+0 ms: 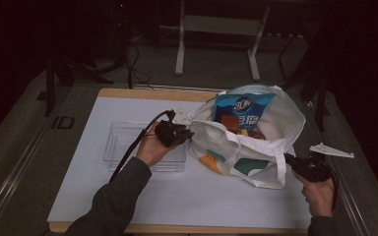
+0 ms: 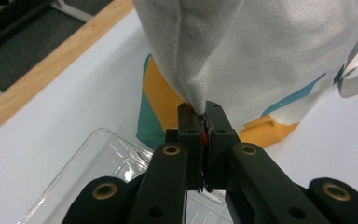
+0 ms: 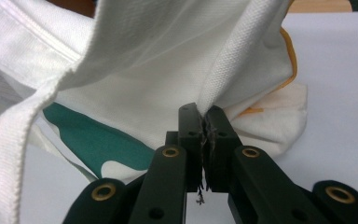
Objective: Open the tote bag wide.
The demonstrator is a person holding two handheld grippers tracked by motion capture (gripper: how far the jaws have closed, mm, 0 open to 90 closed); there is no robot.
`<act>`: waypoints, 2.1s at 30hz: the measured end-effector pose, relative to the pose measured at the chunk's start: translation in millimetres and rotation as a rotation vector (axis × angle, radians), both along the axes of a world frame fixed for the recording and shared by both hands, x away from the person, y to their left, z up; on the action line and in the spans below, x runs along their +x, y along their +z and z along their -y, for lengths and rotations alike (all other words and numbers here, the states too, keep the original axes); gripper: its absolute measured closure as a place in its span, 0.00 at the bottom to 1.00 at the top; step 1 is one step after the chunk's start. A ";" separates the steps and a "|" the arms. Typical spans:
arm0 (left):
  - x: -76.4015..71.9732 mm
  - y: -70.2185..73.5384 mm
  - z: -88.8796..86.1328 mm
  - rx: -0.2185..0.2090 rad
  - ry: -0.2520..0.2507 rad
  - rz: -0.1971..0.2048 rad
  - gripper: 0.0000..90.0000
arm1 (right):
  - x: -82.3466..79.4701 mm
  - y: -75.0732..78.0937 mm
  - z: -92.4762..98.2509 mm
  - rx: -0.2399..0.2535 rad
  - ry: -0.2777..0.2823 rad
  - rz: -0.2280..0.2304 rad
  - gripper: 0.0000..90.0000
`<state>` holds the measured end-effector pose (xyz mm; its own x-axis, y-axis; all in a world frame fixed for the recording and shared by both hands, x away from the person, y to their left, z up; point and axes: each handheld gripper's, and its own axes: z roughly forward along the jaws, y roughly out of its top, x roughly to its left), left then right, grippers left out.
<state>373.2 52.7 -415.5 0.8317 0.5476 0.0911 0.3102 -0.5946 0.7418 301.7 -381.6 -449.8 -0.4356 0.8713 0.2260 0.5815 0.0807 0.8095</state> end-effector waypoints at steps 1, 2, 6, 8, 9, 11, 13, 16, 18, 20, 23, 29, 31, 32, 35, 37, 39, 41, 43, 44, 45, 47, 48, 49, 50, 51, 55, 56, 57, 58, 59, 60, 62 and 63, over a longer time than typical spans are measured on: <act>2.3 -2.5 1.2 0.008 0.008 -0.007 0.98 | 1.3 -2.5 0.0 0.002 -0.007 -0.008 0.97; 2.3 -2.5 1.2 0.008 0.008 -0.007 0.98 | 2.0 -3.8 0.0 0.000 -0.010 -0.011 0.97; 7.5 -8.6 4.7 0.039 0.026 -0.021 0.98 | 4.3 -8.0 -0.3 -0.006 -0.017 -0.027 0.97; 10.1 -11.9 6.5 0.043 0.038 -0.031 0.98 | 6.2 -11.8 -0.9 -0.010 -0.020 -0.033 0.97; 12.2 -14.8 8.7 0.054 0.044 -0.040 0.98 | 7.8 -15.5 -2.0 -0.014 -0.024 -0.046 0.97; 13.0 -16.3 10.0 0.058 0.047 -0.043 0.98 | 8.6 -17.6 -2.3 -0.018 -0.025 -0.051 0.97; 14.4 -18.6 12.3 0.070 0.048 -0.049 0.98 | 10.5 -24.6 -2.6 -0.027 -0.031 -0.074 0.98; 15.6 -20.5 15.8 0.074 0.051 -0.060 0.98 | 11.5 -29.4 -1.5 -0.019 -0.035 -0.086 0.98; 16.0 -21.6 19.2 0.085 0.051 -0.060 0.98 | 13.2 -35.0 -1.5 -0.017 -0.040 -0.104 0.98; 17.0 -23.4 23.1 0.101 0.055 -0.062 0.98 | 15.2 -38.8 -2.5 -0.021 -0.041 -0.117 0.98; 19.2 -26.5 27.5 0.111 0.056 -0.073 0.98 | 17.5 -43.0 -3.0 -0.025 -0.043 -0.126 0.98; 25.8 -33.3 30.2 0.120 0.072 -0.102 0.98 | 21.9 -52.6 -5.1 -0.020 -0.052 -0.164 0.98; 27.3 -35.5 31.2 0.127 0.074 -0.108 0.98 | 23.2 -56.0 -6.5 -0.026 -0.053 -0.180 0.98; 28.8 -37.8 33.1 0.143 0.074 -0.110 0.98 | 24.6 -59.0 -6.8 -0.027 -0.054 -0.190 0.98; 30.3 -39.8 35.0 0.150 0.075 -0.117 0.98 | 26.9 -63.2 -8.3 -0.025 -0.058 -0.207 0.99; 30.7 -41.9 36.9 0.153 0.079 -0.120 0.98 | 28.3 -65.9 -10.3 -0.033 -0.060 -0.216 0.99; 31.7 -44.4 38.7 0.171 0.078 -0.122 0.98 | 29.0 -67.7 -11.2 -0.038 -0.060 -0.225 0.99; 32.7 -46.4 40.0 0.181 0.085 -0.127 0.98 | 30.5 -71.9 -12.9 -0.037 -0.063 -0.238 0.99; 34.7 -48.9 40.4 0.181 0.092 -0.136 0.98 | 31.4 -74.0 -12.5 -0.027 -0.068 -0.244 0.99; 34.7 -48.9 40.4 0.181 0.092 -0.136 0.98 | 31.4 -74.0 -12.5 -0.027 -0.068 -0.244 0.99; 36.0 -50.7 40.4 0.181 0.098 -0.142 0.98 | 31.8 -73.7 -12.6 -0.033 -0.066 -0.247 0.99; 36.7 -51.4 40.1 0.172 0.102 -0.151 0.98 | 32.2 -73.8 -12.6 -0.034 -0.066 -0.248 0.99; 37.3 -51.8 39.8 0.163 0.106 -0.158 0.98 | 32.6 -73.6 -12.9 -0.034 -0.068 -0.250 0.99; 37.6 -52.1 40.1 0.159 0.108 -0.162 0.98 | 32.6 -73.6 -12.9 -0.034 -0.068 -0.250 0.99; 37.5 -52.4 40.7 0.159 0.108 -0.159 0.98 | 32.6 -73.3 -13.2 -0.037 -0.069 -0.251 0.99; 37.2 -52.3 41.1 0.161 0.108 -0.159 0.98 | 31.8 -72.2 -14.5 -0.041 -0.076 -0.253 0.98; 36.5 -49.3 36.5 0.129 0.092 -0.169 0.96 | 30.5 -69.0 -13.2 -0.066 -0.072 -0.243 0.93; 36.5 -49.3 36.5 0.129 0.092 -0.169 0.94 | 30.5 -69.0 -13.2 -0.066 -0.072 -0.243 0.93; 36.3 -47.8 34.1 0.102 0.084 -0.180 0.91 | 28.9 -65.8 -10.4 -0.059 -0.077 -0.232 0.89; 36.3 -47.8 34.1 0.102 0.084 -0.180 0.89 | 27.9 -63.9 -9.1 -0.057 -0.080 -0.227 0.88; 36.4 -47.0 33.0 0.095 0.080 -0.180 0.89 | 27.9 -63.9 -9.1 -0.057 -0.080 -0.227 0.88; 35.2 -45.0 31.9 0.088 0.076 -0.186 0.82 | 25.6 -59.8 -6.5 -0.051 -0.081 -0.214 0.86; 34.2 -43.8 31.5 0.085 0.072 -0.184 0.79 | 24.5 -57.7 -5.4 -0.053 -0.084 -0.206 0.85; 33.0 -42.4 31.2 0.083 0.072 -0.180 0.75 | 23.4 -55.4 -4.1 -0.052 -0.086 -0.200 0.85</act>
<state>406.2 21.5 -457.9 0.7976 0.6031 -0.0076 0.4770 -0.6230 0.6200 325.1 -377.5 -505.1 -0.3104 0.9160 0.2541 0.7364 0.0627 0.6736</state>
